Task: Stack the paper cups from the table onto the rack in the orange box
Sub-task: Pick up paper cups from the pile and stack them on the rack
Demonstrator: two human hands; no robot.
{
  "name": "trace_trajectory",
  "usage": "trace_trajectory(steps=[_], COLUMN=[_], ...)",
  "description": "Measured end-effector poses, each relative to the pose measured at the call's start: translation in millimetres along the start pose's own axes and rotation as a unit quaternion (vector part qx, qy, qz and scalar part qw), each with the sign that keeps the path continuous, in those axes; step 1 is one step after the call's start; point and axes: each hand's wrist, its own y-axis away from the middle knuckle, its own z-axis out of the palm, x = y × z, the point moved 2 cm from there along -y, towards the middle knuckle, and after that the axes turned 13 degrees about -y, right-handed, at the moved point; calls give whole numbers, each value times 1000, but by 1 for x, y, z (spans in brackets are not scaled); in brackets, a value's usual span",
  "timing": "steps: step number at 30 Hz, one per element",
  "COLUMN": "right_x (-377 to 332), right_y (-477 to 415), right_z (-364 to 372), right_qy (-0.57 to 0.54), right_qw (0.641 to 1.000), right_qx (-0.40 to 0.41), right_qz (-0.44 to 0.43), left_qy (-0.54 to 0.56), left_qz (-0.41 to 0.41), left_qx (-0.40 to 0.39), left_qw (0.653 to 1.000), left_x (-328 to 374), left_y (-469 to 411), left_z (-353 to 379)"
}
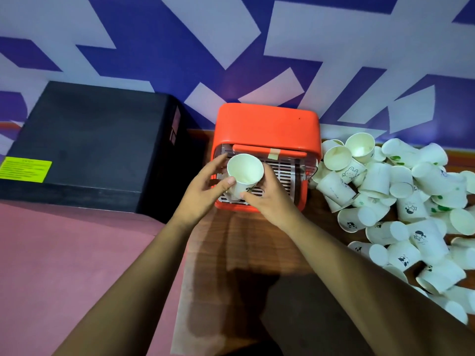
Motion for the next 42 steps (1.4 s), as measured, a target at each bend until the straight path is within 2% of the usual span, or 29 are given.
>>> trace_trajectory(steps=[3, 10, 14, 25, 28, 30, 32, 38, 42], right_x=[-4, 10, 19, 42, 38, 31, 26, 38, 47], right_y=[-7, -6, -7, -14, -5, 11, 33, 101, 125], right_z=[5, 5, 7, 10, -3, -22, -49, -163, -230], right_qy=[20, 21, 38, 88, 85, 89, 102, 212, 285], right_qw=[1000, 1000, 999, 993, 993, 991, 991, 963, 935], right_qx=[10, -8, -10, 0, 21, 32, 37, 158, 206], right_qz=[-15, 12, 8, 72, 85, 90, 81, 50, 48], left_qy=[0, -25, -48, -190, -218, -198, -168, -130, -149], left_qz=[10, 12, 0, -32, -58, -78, -64, -25, -53], left_qx=[-2, -11, 7, 11, 43, 90, 105, -39, -88], left_qw=[1000, 1000, 999, 981, 973, 973, 978, 990, 983], left_x=[3, -13, -25, -43, -41, -29, -12, 30, 39], left_y=[-4, -2, -4, -8, -1, 13, 29, 46, 27], left_z=[-3, -3, -2, 14, 15, 15, 22, 102, 177])
